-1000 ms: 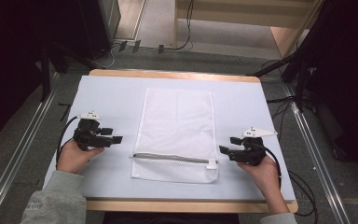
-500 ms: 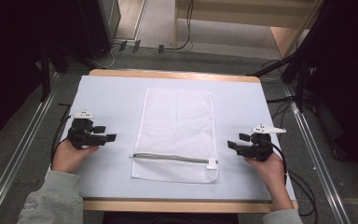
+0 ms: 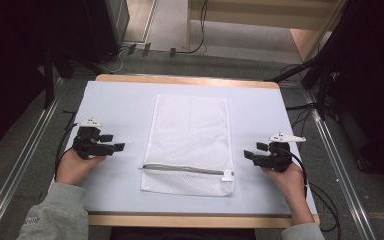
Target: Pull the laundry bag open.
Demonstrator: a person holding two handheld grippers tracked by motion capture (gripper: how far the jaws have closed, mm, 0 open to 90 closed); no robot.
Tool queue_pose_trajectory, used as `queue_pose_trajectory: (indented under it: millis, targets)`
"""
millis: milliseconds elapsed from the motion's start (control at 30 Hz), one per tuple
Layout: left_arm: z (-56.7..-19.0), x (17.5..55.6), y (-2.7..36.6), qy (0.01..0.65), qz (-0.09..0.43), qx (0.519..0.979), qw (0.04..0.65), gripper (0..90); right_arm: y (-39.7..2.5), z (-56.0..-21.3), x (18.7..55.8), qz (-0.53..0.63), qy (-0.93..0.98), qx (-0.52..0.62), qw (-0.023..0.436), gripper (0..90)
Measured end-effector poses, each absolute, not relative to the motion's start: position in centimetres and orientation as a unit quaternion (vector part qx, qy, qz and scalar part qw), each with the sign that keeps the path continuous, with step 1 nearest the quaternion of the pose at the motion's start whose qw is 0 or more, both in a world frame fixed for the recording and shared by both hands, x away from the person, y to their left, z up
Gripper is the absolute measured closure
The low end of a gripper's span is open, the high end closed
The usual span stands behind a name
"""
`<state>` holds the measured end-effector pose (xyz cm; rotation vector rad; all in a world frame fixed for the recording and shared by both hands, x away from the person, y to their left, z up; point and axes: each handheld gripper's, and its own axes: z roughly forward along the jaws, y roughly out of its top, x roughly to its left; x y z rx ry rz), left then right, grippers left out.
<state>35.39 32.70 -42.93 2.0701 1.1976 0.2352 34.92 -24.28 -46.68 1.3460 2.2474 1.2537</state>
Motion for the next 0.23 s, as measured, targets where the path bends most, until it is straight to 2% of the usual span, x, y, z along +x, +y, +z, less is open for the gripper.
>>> queue_pose_trajectory:
  millis: [233]
  targets:
    - [-42.99,35.44,32.71,0.466,0.091,0.803,0.360,31.9,-24.11,-46.71,34.93,0.427,0.771,0.458,0.117,32.4]
